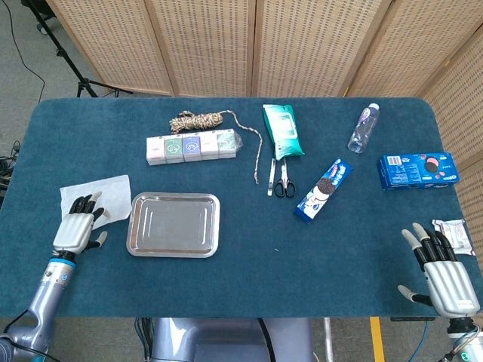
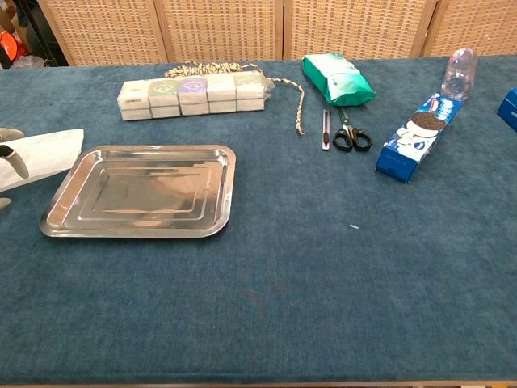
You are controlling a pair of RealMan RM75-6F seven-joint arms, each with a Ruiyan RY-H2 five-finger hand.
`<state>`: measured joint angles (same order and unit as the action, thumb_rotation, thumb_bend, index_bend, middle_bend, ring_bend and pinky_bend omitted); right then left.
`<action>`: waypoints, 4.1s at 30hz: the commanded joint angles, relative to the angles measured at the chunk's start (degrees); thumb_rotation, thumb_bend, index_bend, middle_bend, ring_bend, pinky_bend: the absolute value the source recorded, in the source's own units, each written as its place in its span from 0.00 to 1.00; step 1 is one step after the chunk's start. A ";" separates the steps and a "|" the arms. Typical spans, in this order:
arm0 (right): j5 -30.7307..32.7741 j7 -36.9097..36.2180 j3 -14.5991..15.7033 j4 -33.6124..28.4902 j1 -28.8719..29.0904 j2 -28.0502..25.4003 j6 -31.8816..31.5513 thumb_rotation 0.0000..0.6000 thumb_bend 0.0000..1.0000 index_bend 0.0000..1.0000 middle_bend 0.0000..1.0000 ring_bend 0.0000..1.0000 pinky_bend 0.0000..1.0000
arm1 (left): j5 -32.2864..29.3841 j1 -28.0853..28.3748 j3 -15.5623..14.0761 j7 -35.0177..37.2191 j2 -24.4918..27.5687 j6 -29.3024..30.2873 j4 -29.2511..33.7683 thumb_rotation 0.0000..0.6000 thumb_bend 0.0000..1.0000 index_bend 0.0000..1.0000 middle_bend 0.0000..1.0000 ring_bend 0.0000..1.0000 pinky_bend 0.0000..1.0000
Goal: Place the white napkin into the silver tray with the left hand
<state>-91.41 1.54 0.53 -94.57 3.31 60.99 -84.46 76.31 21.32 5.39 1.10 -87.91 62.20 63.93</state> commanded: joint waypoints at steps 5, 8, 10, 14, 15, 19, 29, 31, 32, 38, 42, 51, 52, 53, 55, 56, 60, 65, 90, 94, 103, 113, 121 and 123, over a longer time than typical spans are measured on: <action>-0.04 -0.07 -0.03 0.02 -0.03 -0.01 -0.08 1.00 0.00 0.00 0.00 0.00 0.00 | -0.44 0.10 0.31 0.00 -0.83 0.27 -1.46 0.97 0.36 0.39 0.02 0.00 0.00; -0.14 -0.04 0.01 0.02 -0.08 0.01 -0.18 1.00 0.00 0.00 0.00 0.00 0.00 | -0.93 0.21 0.55 -0.07 -1.22 0.00 -2.31 0.97 0.37 0.40 0.03 0.00 0.00; -0.21 -0.09 0.02 0.00 -0.13 -0.02 -0.30 1.00 0.00 0.00 0.00 0.00 0.00 | -1.29 0.31 0.61 -0.11 -1.56 -0.43 -3.05 0.97 0.37 0.41 0.03 0.00 0.00; -0.28 -0.17 0.02 0.03 -0.23 -0.03 -0.49 1.00 0.00 0.00 0.00 0.00 0.00 | -1.53 0.51 0.61 -0.29 -2.41 -0.80 -4.80 0.98 0.38 0.43 0.05 0.00 0.00; -0.30 -0.17 0.02 0.02 -0.23 -0.03 -0.52 1.00 0.00 0.00 0.00 0.00 0.00 | -1.54 0.53 0.64 -0.18 -2.62 -0.78 -5.12 0.99 0.39 0.44 0.06 0.00 0.00; -0.46 -0.16 0.07 0.06 -0.27 -0.01 -0.59 1.00 0.00 0.00 0.00 0.00 0.00 | -1.59 0.70 0.68 0.19 -3.45 -0.98 -6.47 1.00 0.40 0.46 0.07 0.00 0.00; -0.54 -0.39 0.04 0.14 -0.31 -0.06 -0.71 1.00 0.00 0.00 0.00 0.00 0.00 | -1.06 0.81 1.42 0.25 -3.17 1.00 -5.50 1.00 0.42 0.48 0.08 0.00 0.00; -0.57 -0.46 0.06 0.15 -0.32 -0.07 -0.71 1.00 0.00 0.00 0.00 0.00 0.00 | -0.91 0.82 1.65 0.03 -2.57 1.60 -4.38 1.00 0.43 0.49 0.08 0.00 0.00; -0.55 -0.48 0.06 0.16 -0.32 -0.07 -0.71 1.00 0.00 0.00 0.00 0.00 0.00 | -0.85 0.83 1.84 -0.14 -2.18 1.98 -3.62 1.00 0.43 0.49 0.08 0.00 0.00; -0.62 -0.55 0.08 0.17 -0.32 -0.09 -0.69 1.00 0.00 0.00 0.00 0.00 0.00 | -0.72 0.83 2.67 -1.54 0.41 3.63 0.90 1.00 0.45 0.56 0.10 0.00 0.00; -0.64 -0.50 0.10 0.17 -0.26 -0.08 -0.55 1.00 0.00 0.00 0.00 0.00 0.00 | -1.19 0.84 3.10 -2.87 1.52 4.08 2.85 1.00 0.46 0.66 0.13 0.00 0.00; -0.74 -0.75 0.07 0.26 -0.31 -0.08 -0.74 1.00 0.00 0.00 0.00 0.00 0.00 | -4.28 1.22 3.84 -4.06 0.17 2.04 0.48 1.00 0.49 0.80 0.16 0.00 0.00; -0.70 -0.76 0.04 0.27 -0.30 -0.08 -0.71 1.00 0.00 0.00 0.00 0.00 0.00 | -4.40 1.24 3.94 -3.86 -0.02 2.04 0.16 1.00 0.49 0.80 0.16 0.00 0.00; -0.65 -0.77 0.03 0.28 -0.29 -0.09 -0.67 1.00 0.00 0.00 0.00 0.00 0.00 | -4.41 1.26 4.03 -3.66 -0.15 2.15 -0.06 1.00 0.49 0.80 0.16 0.00 0.00; -0.56 -0.77 -0.01 0.28 -0.23 -0.08 -0.55 1.00 0.00 0.00 0.00 0.00 0.00 | -4.05 1.36 4.19 -3.15 -0.05 2.61 0.12 1.00 0.49 0.80 0.16 0.00 0.00; -0.54 -0.74 -0.01 0.28 -0.18 -0.07 -0.46 1.00 0.00 0.00 0.00 0.00 0.00 | -3.64 1.45 4.31 -3.10 0.22 3.14 0.60 1.00 0.49 0.81 0.17 0.00 0.00; -0.61 -0.49 0.06 0.22 -0.13 -0.02 -0.29 1.00 0.00 0.00 0.00 0.00 0.00 | -2.22 1.64 4.85 -3.58 1.78 5.39 4.35 1.00 0.49 0.82 0.17 0.00 0.00; -0.76 -0.44 0.13 0.14 -0.22 -0.05 -0.46 1.00 0.00 0.00 0.00 0.00 0.00 | -0.85 1.93 5.11 -6.42 4.64 7.19 12.82 1.00 0.49 0.82 0.18 0.00 0.00; -1.02 -2.14 0.44 0.62 -1.18 -0.86 -1.86 1.00 0.00 0.00 0.00 0.00 0.00 | -17.12 4.31 8.05 -31.01 -1.59 11.93 36.47 1.00 0.49 0.83 0.18 0.00 0.00; -1.30 -2.69 0.49 0.80 -1.39 -1.05 -2.33 1.00 0.00 0.00 0.00 0.00 0.00 | -20.27 5.25 8.71 -33.33 -4.35 12.54 36.11 1.00 0.50 0.83 0.18 0.00 0.00; -1.36 -3.57 0.46 1.03 -1.53 -1.40 -2.58 1.00 0.00 0.00 0.00 0.00 0.00 | -26.64 8.04 11.09 -36.97 -11.20 13.61 32.87 1.00 0.50 0.83 0.18 0.00 0.00; -1.83 -5.00 0.44 1.33 -1.88 -1.79 -3.49 1.00 0.00 0.00 0.00 0.00 0.00 | -28.68 10.31 11.38 -39.14 -15.73 14.35 30.62 1.00 0.51 0.83 0.18 0.00 0.00; -2.08 -6.00 0.43 1.52 -2.01 -2.00 -3.87 1.00 0.00 0.00 0.00 0.00 0.00 | -30.00 11.43 11.89 -40.40 -18.03 15.29 30.98 1.00 0.51 0.83 0.18 0.00 0.00; -2.15 -6.24 0.43 1.56 -2.04 -2.06 -3.97 1.00 0.00 0.00 0.00 0.00 0.00 | -30.55 11.68 11.94 -40.91 -18.59 15.48 31.16 1.00 0.51 0.83 0.18 0.00 0.00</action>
<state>-93.54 -4.66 0.95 -93.03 1.28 58.95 -88.40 46.00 32.84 17.29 -39.56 -106.25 77.54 94.99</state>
